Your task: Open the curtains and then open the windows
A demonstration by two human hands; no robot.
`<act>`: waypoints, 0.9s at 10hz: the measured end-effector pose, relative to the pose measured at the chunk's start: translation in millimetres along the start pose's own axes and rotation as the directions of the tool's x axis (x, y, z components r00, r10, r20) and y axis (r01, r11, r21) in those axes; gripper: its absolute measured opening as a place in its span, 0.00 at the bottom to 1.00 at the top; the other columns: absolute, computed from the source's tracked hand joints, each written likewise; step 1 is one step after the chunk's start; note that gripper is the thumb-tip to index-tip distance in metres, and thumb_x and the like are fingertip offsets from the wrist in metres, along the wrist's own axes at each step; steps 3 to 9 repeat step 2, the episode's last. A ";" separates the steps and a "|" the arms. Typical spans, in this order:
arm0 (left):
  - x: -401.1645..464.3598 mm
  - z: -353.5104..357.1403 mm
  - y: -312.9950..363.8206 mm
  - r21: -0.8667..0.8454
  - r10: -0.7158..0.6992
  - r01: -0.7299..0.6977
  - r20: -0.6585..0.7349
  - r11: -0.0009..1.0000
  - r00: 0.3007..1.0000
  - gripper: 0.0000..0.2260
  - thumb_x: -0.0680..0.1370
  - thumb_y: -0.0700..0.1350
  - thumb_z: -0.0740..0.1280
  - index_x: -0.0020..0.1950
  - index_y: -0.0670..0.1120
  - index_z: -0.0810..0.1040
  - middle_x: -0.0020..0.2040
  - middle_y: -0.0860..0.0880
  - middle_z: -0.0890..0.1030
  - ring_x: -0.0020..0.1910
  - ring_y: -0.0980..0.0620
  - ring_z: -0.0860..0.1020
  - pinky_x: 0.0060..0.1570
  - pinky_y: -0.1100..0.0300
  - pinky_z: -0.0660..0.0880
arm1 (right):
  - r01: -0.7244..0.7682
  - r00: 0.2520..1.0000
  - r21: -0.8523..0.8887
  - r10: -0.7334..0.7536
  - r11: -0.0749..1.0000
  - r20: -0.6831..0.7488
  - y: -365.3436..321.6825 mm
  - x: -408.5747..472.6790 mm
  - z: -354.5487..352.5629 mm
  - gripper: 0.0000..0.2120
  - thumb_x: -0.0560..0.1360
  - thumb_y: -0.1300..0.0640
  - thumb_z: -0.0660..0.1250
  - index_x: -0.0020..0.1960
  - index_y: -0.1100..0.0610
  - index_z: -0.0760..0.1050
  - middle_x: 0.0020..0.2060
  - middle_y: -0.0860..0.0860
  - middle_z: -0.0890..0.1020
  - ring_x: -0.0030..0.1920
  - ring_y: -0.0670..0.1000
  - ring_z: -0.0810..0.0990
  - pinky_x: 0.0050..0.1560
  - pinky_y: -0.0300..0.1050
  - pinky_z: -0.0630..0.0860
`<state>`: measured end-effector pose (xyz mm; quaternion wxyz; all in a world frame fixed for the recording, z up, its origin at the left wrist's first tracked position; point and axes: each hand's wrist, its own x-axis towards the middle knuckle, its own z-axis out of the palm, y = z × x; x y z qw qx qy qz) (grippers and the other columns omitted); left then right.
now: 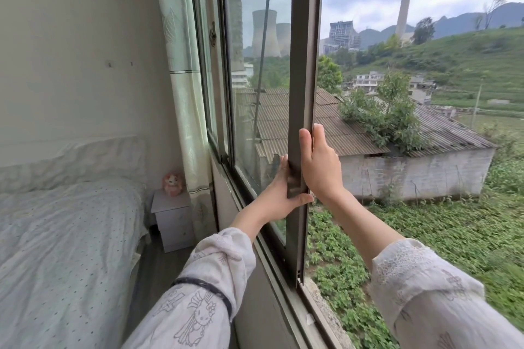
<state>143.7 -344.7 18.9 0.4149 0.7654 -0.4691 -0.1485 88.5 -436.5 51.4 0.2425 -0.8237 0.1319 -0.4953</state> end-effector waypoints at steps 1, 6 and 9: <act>-3.4 0.9 1.7 0.079 0.000 0.005 -0.053 0.997 0.999 0.45 0.74 0.51 0.67 0.73 0.48 0.33 0.74 0.52 0.61 0.65 0.62 0.61 0.64 0.64 0.59 | -0.078 0.997 0.042 0.078 0.996 0.014 -10.4 -3.9 -2.2 0.17 0.81 0.46 0.49 0.58 0.58 0.65 0.37 0.55 0.78 0.44 0.64 0.79 0.40 0.51 0.68; -13.3 -4.2 -0.6 0.199 0.007 0.004 -0.053 0.980 0.999 0.43 0.73 0.55 0.67 0.75 0.49 0.39 0.76 0.50 0.55 0.73 0.51 0.59 0.70 0.54 0.60 | -0.086 0.992 -0.014 0.085 0.996 -0.089 -27.1 -14.2 -7.8 0.20 0.81 0.53 0.54 0.70 0.61 0.63 0.61 0.60 0.73 0.59 0.61 0.73 0.54 0.51 0.70; -13.3 -4.2 -0.6 0.199 0.007 0.004 -0.053 0.980 0.999 0.43 0.73 0.55 0.67 0.75 0.49 0.39 0.76 0.50 0.55 0.73 0.51 0.59 0.70 0.54 0.60 | -0.086 0.992 -0.014 0.085 0.996 -0.089 -27.1 -14.2 -7.8 0.20 0.81 0.53 0.54 0.70 0.61 0.63 0.61 0.60 0.73 0.59 0.61 0.73 0.54 0.51 0.70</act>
